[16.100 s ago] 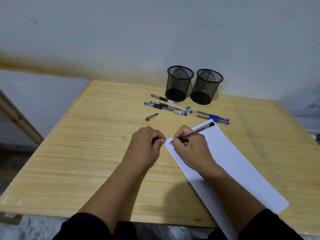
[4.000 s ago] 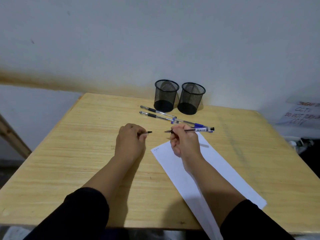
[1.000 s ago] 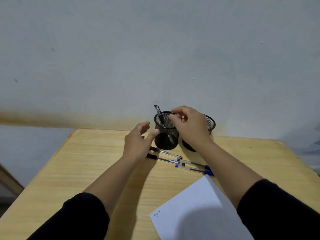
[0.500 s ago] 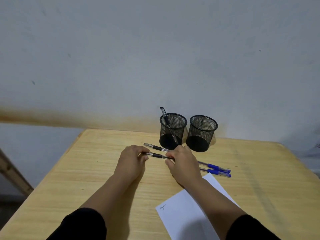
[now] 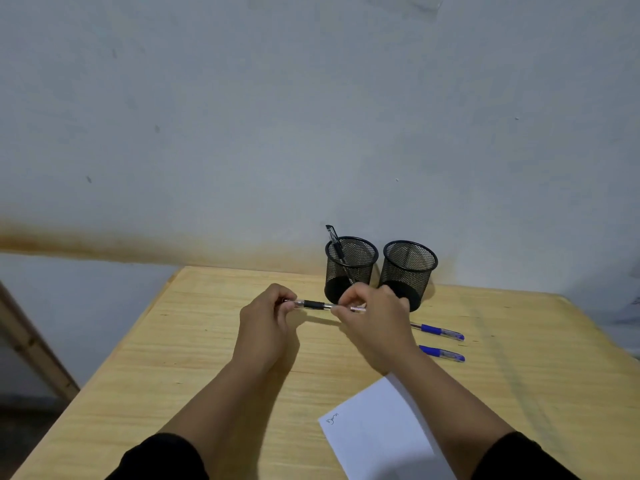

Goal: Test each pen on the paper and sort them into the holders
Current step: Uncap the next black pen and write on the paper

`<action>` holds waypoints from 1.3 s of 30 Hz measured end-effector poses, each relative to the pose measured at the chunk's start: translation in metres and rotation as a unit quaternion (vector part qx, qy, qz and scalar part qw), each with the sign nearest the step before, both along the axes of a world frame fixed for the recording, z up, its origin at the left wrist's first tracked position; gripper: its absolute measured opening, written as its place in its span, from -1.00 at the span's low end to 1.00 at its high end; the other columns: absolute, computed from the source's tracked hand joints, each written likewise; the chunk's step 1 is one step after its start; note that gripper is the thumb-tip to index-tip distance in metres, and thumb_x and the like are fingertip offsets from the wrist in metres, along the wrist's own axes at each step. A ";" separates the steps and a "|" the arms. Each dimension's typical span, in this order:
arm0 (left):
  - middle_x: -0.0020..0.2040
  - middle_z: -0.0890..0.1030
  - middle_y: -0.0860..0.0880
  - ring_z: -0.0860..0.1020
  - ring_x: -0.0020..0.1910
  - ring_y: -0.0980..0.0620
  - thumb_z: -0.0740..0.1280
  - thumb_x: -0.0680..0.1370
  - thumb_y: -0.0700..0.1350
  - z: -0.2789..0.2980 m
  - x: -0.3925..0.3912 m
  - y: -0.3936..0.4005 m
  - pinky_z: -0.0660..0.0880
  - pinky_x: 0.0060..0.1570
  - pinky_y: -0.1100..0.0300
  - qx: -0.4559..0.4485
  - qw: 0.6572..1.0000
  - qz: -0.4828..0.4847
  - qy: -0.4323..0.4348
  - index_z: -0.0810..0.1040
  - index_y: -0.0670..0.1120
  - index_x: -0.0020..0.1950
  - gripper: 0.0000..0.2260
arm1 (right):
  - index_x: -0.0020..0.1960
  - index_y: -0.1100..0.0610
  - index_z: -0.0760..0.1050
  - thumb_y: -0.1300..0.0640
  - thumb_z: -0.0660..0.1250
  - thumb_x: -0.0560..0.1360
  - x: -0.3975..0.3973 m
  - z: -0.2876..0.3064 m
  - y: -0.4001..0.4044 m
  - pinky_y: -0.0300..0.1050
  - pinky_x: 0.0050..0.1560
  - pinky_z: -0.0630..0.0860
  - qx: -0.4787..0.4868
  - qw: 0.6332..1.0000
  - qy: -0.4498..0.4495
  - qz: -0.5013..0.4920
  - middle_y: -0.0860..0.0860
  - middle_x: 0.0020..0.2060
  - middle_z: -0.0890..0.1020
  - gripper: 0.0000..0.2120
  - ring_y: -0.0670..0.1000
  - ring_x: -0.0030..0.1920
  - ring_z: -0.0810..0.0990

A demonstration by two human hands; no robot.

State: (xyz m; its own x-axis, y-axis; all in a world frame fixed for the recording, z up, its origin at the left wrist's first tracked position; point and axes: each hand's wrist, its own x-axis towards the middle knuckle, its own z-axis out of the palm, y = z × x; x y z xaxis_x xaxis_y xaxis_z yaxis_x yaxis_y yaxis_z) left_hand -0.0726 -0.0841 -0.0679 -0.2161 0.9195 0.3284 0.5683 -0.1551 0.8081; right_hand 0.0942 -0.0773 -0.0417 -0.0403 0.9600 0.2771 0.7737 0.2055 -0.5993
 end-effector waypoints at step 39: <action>-0.16 0.65 0.12 0.56 -0.12 0.19 0.38 0.46 -0.19 0.008 0.019 -0.090 0.34 -0.21 0.50 -0.100 0.994 -0.046 -0.027 0.64 0.00 -0.13 -0.90 | -0.26 0.23 0.47 0.30 0.28 0.50 0.078 0.022 -0.111 -0.30 -0.55 0.31 -0.025 0.856 0.516 0.029 0.09 -0.45 0.50 -0.84 -0.08 -0.50 0.39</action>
State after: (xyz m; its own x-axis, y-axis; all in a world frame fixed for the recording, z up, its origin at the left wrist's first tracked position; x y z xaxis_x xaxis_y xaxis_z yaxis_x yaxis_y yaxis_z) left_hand -0.0540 -0.1742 -0.0597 -0.1410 0.9819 0.1265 0.5135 -0.0368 0.8573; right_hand 0.1720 -0.1885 -0.0201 0.1535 0.9762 0.1529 -0.1827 0.1801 -0.9665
